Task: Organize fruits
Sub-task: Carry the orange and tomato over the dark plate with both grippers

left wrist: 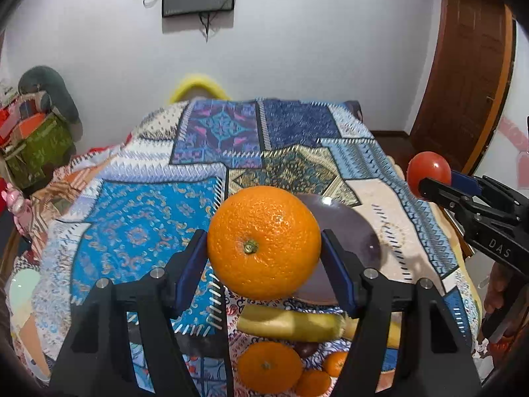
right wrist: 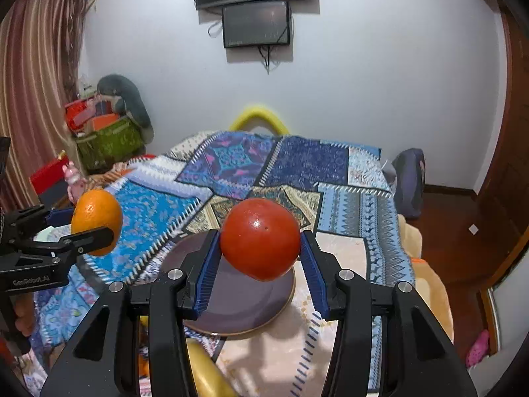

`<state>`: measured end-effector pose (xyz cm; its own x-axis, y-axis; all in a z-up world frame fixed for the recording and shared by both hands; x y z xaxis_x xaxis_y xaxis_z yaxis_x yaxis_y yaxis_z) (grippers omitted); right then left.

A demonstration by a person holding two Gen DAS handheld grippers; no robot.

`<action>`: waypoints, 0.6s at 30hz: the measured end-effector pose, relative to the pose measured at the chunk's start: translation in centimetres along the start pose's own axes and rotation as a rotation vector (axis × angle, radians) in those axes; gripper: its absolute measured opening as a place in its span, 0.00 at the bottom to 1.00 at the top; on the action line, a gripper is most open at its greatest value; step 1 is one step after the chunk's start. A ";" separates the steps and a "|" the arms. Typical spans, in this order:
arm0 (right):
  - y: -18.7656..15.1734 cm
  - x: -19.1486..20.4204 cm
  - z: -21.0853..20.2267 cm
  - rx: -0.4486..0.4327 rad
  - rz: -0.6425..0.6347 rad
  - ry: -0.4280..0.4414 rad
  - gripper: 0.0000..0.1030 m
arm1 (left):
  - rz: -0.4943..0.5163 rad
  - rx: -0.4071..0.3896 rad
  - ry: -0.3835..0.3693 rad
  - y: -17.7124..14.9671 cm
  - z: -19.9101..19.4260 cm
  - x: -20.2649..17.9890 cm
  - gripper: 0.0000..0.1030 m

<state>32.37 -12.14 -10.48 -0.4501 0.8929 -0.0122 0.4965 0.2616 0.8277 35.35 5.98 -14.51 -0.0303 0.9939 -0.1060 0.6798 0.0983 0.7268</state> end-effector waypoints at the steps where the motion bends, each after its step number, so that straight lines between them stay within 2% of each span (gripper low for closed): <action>1: 0.0 -0.1 0.5 0.009 -0.002 0.000 0.44 | 0.000 0.013 -0.001 -0.1 0.9 0.1 0.66; 15: -2.6 -0.6 8.1 0.155 -0.021 0.035 0.44 | 0.044 0.166 -0.021 -1.3 9.6 0.0 0.66; 18: -3.0 -0.7 9.3 0.185 -0.025 0.043 0.44 | 0.062 0.163 -0.016 -1.0 10.2 -0.3 0.66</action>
<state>38.08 -10.20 -18.20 -0.4934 0.8698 -0.0041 0.6110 0.3500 0.7101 42.17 5.10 -22.09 0.0260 0.9967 -0.0763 0.7897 0.0263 0.6130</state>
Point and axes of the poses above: each gripper's, at about its wrist camera, not at the fingertips, and z roughly the way its jaws point, x to its left, y to its top, the point moved 1 cm from there along z, roughly the way its jaws point, and after that the axes turned 4 degrees about -z, right-handed, at the moved point
